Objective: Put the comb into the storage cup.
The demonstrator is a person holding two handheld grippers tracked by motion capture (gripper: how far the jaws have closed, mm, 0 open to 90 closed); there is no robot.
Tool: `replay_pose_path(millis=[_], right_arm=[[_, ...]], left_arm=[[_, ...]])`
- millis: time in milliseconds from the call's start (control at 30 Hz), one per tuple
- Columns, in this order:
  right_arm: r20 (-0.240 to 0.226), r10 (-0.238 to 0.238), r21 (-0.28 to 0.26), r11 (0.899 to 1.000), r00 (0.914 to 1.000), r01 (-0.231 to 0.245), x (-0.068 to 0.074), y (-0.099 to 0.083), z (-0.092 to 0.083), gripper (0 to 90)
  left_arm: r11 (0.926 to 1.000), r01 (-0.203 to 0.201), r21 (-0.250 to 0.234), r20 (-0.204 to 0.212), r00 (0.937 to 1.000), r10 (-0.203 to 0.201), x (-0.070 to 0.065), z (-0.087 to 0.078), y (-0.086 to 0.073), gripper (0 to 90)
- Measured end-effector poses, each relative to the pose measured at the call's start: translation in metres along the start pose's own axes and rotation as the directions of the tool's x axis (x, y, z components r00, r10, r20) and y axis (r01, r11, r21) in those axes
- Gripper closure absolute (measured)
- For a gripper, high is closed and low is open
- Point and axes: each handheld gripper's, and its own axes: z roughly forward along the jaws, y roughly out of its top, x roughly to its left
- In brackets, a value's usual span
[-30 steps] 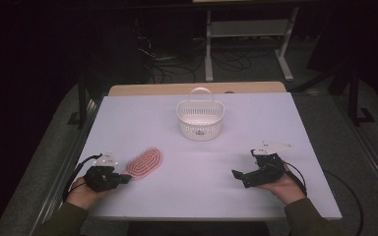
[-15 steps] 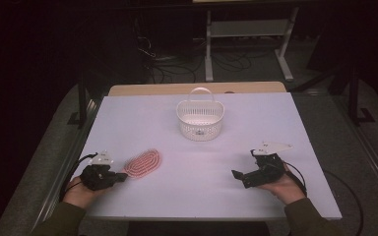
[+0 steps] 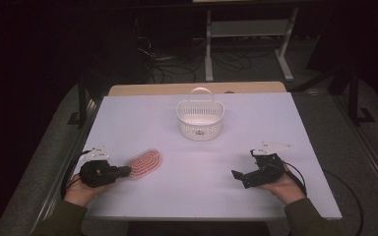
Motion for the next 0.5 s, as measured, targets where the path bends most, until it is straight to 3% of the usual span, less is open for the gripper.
replay_pose_path(millis=[267,500], right_arm=[[-0.002,0.0,0.0,1.0,1.0,0.0,0.0,0.0,0.0,0.0],[-0.004,-0.003,0.003,1.0,1.0,0.003,0.0,0.0,0.0,0.0]], left_arm=[[0.9974,-0.008,-0.072,0.045,0.9989,0.011,-0.004,0.005,0.012,72.3],[0.9949,-0.025,-0.098,0.08,0.9963,0.033,-0.012,0.015,0.022,59.8]])
